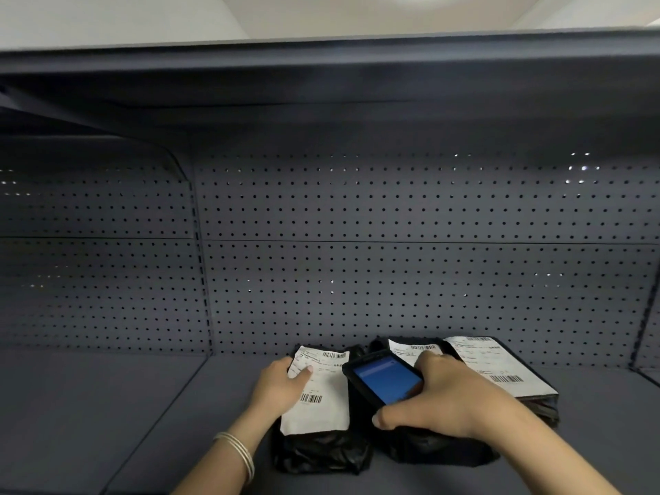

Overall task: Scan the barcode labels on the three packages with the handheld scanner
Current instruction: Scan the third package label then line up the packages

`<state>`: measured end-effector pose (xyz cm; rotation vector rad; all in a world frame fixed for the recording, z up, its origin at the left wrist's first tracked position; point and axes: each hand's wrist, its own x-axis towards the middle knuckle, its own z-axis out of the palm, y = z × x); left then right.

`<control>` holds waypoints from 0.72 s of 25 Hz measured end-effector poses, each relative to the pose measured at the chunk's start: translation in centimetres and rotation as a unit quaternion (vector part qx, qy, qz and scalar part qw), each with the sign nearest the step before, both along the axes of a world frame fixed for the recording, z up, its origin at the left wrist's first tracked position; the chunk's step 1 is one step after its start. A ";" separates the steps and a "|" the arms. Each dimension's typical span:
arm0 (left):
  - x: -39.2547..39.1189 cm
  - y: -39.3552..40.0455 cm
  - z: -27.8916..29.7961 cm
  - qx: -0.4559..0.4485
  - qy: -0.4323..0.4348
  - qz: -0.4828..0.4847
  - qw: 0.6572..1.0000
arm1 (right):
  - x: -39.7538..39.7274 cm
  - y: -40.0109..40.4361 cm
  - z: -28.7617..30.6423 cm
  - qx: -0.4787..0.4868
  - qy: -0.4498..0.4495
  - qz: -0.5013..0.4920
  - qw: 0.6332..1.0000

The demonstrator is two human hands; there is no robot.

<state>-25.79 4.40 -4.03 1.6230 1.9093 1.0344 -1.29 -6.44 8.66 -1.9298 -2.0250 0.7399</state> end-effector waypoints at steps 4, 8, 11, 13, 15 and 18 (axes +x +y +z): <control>1.4 -0.1 1.0 0.082 -0.065 -0.006 0.994 | -0.3 -0.3 0.5 0.004 -0.006 -0.007 1.000; 2.8 -0.7 2.8 0.197 -0.115 -0.001 0.974 | -0.1 -0.9 2.2 0.032 -0.008 -0.013 0.999; 3.8 -1.3 3.9 0.260 -0.124 -0.004 0.957 | 0.5 -1.6 3.8 0.048 -0.016 -0.014 0.999; 4.5 -1.7 4.3 0.284 -0.111 -0.010 0.953 | 1.0 -2.1 4.7 0.058 -0.024 -0.014 0.998; 5.1 -2.0 4.3 0.290 -0.098 -0.008 0.952 | 1.5 -2.6 5.5 0.067 -0.036 -0.012 0.997; 5.6 -2.6 4.1 0.291 -0.085 0.006 0.953 | 2.2 -3.2 5.9 0.066 -0.049 -0.007 0.997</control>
